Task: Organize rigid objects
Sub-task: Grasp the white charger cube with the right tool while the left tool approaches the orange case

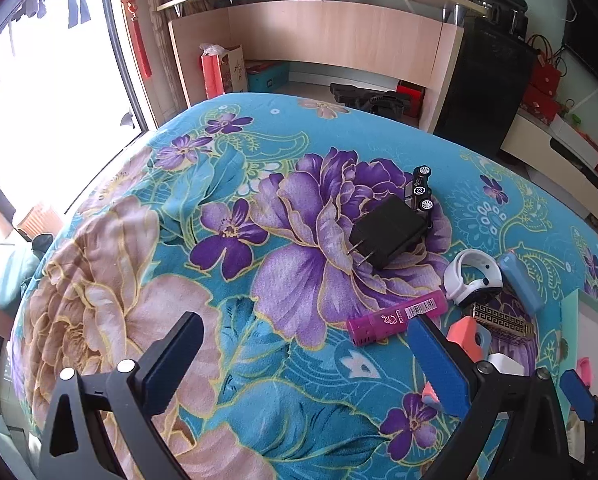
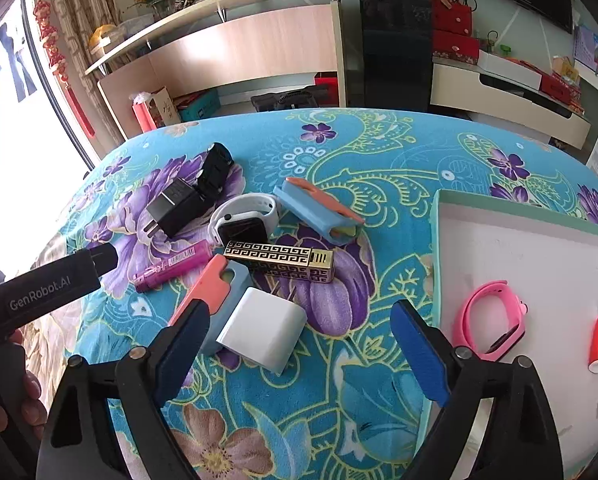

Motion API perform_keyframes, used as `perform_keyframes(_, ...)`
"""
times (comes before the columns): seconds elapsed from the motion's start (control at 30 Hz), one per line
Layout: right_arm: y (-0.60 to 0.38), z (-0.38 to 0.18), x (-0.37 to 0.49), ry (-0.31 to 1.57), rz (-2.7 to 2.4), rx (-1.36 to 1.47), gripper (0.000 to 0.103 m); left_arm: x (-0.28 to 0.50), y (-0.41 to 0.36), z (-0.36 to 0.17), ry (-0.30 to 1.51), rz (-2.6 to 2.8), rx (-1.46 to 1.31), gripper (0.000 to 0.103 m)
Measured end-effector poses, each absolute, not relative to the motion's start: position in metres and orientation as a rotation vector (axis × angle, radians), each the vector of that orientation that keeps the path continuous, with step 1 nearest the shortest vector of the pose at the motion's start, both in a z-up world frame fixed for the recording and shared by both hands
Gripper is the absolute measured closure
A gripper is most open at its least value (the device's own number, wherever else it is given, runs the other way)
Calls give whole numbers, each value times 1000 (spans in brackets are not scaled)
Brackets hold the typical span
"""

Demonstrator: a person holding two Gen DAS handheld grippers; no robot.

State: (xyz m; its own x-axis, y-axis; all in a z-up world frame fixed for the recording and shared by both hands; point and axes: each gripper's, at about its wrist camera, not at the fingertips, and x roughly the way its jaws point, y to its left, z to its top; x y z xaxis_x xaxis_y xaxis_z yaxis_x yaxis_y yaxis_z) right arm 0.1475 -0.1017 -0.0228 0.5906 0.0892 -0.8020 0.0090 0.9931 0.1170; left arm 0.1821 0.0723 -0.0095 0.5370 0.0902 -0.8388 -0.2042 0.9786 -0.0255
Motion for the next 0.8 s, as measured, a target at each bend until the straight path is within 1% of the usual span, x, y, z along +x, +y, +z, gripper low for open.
perform_keyframes(0.23,-92,-39,154,980,32,85,20,182,73,-21,1024,166,-134,0)
perform_keyframes(0.37,-90,-43,155,985,41,91,21,181,77,-26,1037,174,-142,0)
perform_keyframes(0.4,-91,-42,154,983,41,91,23,180,77,-26,1038,174,-144,0)
perform_keyframes(0.5,-96,-40,153,988,35,108,31,180,76,-25,1034,171,-145,0)
perform_keyframes(0.6,-102,-40,152,995,31,125,37,180,71,-25,1034,157,-133,0)
perform_keyframes(0.8,-107,-41,153,997,28,142,41,181,58,-25,1037,117,-118,0)
